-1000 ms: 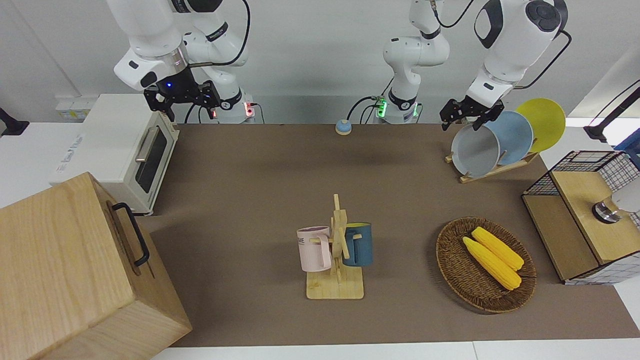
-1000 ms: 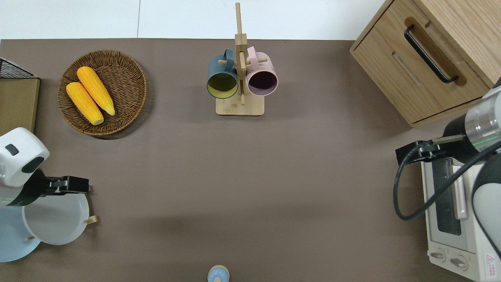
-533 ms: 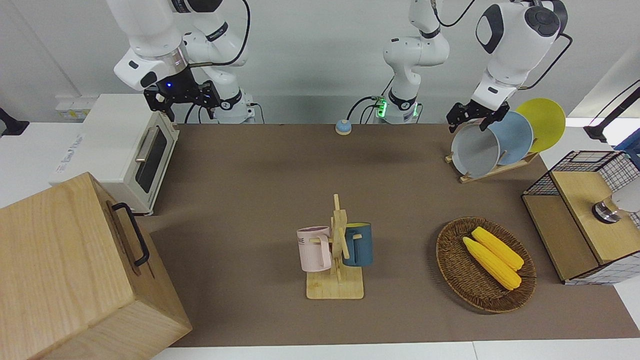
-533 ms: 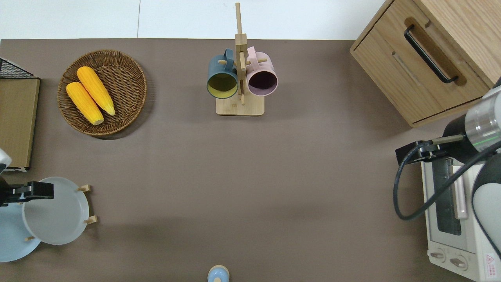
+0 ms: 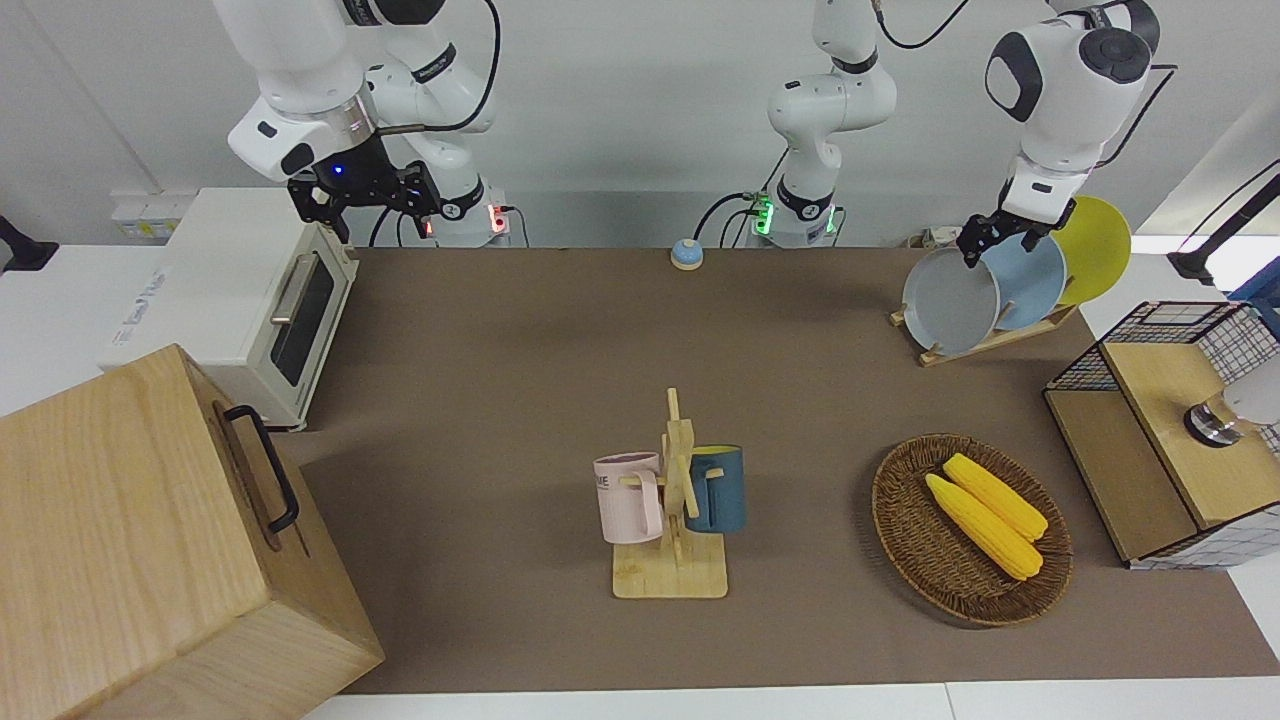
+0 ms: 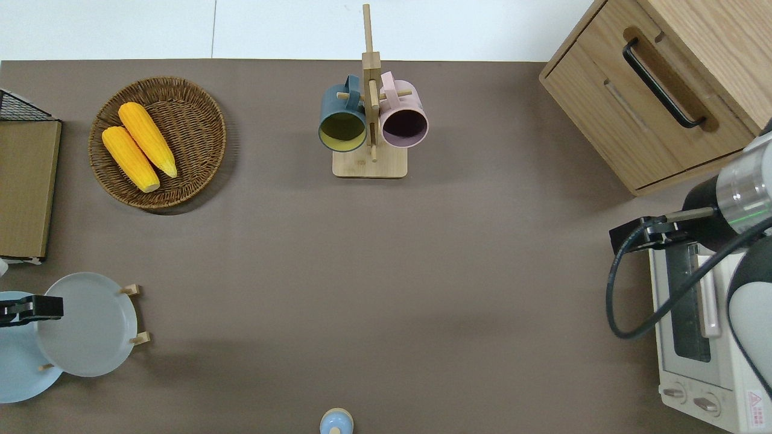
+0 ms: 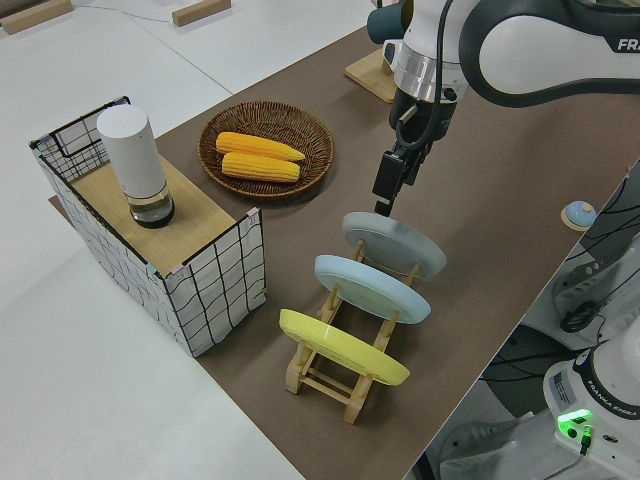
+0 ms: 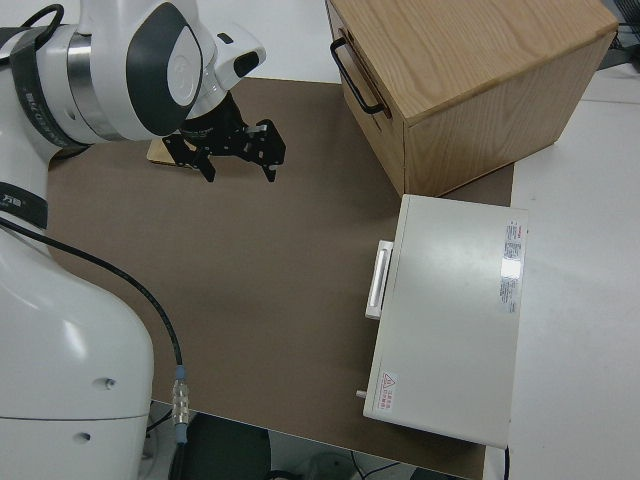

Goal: Pick gray plate from low plate rack and place it on table with left arm
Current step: 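Close the left gripper on the rim of the top gray plate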

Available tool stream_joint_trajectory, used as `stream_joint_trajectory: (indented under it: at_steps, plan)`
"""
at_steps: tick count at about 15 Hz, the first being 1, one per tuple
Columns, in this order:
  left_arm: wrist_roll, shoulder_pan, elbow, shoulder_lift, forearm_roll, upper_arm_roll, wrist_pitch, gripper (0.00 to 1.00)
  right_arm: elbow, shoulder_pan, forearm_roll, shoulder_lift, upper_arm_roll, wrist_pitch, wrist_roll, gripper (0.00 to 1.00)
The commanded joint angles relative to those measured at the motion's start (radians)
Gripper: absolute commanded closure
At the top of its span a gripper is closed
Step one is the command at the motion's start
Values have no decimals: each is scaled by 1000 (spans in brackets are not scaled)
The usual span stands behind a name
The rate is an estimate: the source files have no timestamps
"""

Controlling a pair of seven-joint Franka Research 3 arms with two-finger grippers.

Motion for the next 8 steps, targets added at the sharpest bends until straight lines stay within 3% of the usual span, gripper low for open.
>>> stream_joint_trajectory:
  at_steps: [1,4,6,8]
  plan:
    - [-27,22,-104,-35,27,-7,81,13,7,-23,-6,-2,21,-11,12,17]
    - [-55,39,-171,-34,27,-9,148,15,7,-23,-6,-2,21,-11,12,17]
    - [-58,39,-192,-34,85,-10,162,15,7,-23,-6,-2,21,-11,12,17]
    - [-76,38,-193,-29,101,-10,162,98,7,-23,-6,-2,21,-11,12,17]
